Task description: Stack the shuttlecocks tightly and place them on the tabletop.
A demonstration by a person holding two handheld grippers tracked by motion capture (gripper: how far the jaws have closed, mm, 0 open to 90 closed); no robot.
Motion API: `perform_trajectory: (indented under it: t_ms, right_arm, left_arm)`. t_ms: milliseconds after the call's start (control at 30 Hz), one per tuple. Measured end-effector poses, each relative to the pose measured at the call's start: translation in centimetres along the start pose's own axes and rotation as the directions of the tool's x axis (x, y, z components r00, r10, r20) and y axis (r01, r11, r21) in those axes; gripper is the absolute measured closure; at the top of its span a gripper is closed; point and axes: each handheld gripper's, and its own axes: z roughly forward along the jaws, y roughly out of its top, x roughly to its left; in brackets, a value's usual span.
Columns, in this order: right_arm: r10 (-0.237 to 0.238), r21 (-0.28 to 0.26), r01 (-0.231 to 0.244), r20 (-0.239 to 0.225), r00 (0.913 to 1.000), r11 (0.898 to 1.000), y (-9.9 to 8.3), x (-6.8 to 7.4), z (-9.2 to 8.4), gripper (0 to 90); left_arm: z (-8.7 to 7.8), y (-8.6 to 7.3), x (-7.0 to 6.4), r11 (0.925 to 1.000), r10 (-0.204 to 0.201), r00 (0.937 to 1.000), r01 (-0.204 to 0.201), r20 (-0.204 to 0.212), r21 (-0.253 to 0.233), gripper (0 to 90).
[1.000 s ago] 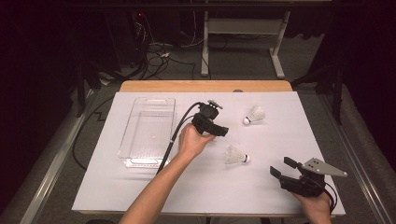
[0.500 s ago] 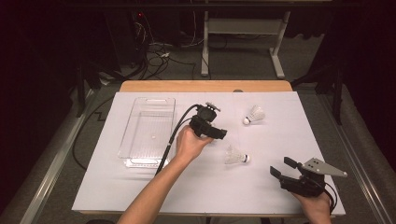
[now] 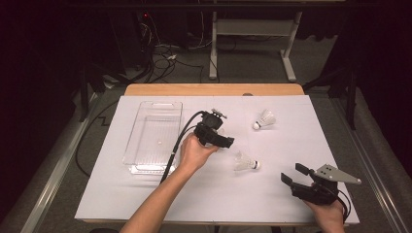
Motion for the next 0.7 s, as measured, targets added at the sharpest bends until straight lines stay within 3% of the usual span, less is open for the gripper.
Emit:
perform_trajectory:
  t_ms: [700]
  right_arm:
    - [0.008,-0.001,-0.008,0.001,1.0000,1.000,0.0,0.0,0.0,30.5]
  left_arm:
    - [-0.5,-1.4,-0.7,0.9998,0.018,0.9998,-0.018,0.005,0.012,24.4]
